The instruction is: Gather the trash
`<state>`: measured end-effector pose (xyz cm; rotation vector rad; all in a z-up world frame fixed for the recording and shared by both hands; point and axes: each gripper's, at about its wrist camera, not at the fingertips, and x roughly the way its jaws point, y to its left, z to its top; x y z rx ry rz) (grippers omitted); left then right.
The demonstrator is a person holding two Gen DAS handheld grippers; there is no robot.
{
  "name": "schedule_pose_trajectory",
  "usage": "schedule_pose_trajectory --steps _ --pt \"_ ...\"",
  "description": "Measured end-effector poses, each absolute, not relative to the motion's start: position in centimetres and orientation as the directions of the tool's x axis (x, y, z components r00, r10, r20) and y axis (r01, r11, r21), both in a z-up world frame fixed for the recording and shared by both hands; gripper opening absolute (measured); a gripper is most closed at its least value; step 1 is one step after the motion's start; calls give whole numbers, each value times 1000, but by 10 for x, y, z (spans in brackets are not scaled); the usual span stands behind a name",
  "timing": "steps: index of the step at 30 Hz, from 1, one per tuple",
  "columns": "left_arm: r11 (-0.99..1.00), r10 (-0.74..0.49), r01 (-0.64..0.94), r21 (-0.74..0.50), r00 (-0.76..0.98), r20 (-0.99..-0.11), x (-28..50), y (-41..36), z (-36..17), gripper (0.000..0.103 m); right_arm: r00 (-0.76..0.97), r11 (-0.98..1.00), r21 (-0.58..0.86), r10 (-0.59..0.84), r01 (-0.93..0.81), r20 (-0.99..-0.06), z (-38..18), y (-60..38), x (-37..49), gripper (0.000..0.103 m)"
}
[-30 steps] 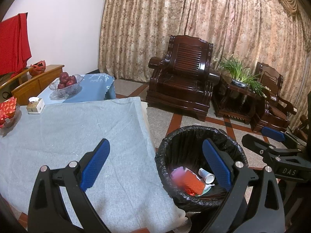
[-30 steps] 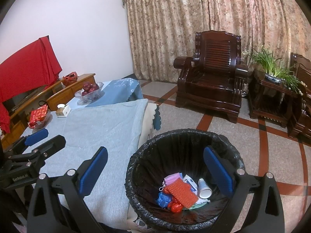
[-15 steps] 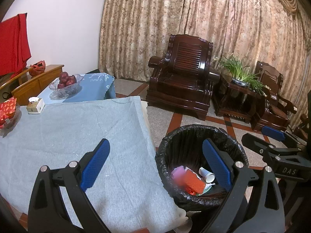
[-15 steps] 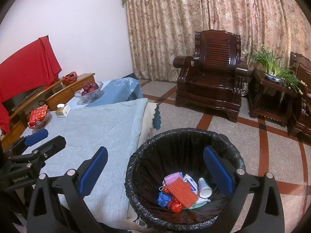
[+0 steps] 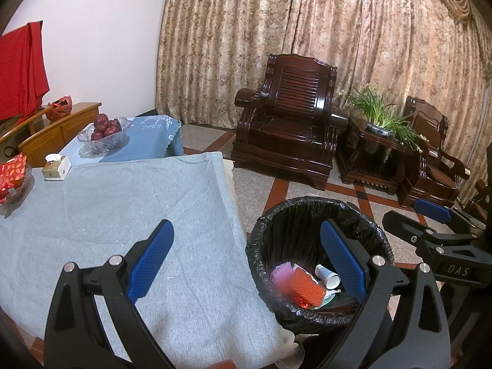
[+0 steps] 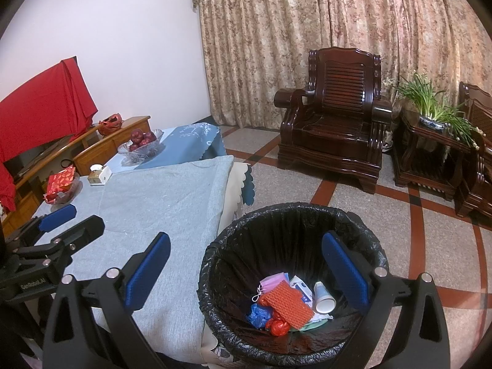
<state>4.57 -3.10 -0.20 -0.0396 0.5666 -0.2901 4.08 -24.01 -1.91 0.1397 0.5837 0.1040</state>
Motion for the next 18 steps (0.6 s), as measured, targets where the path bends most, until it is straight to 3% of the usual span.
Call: schedule_pose_trajectory --steps 18 --pt "959 -281 260 -116 803 -525 45 -31 0 94 829 986 159 136 -58 -542 -20 -240 42 97"
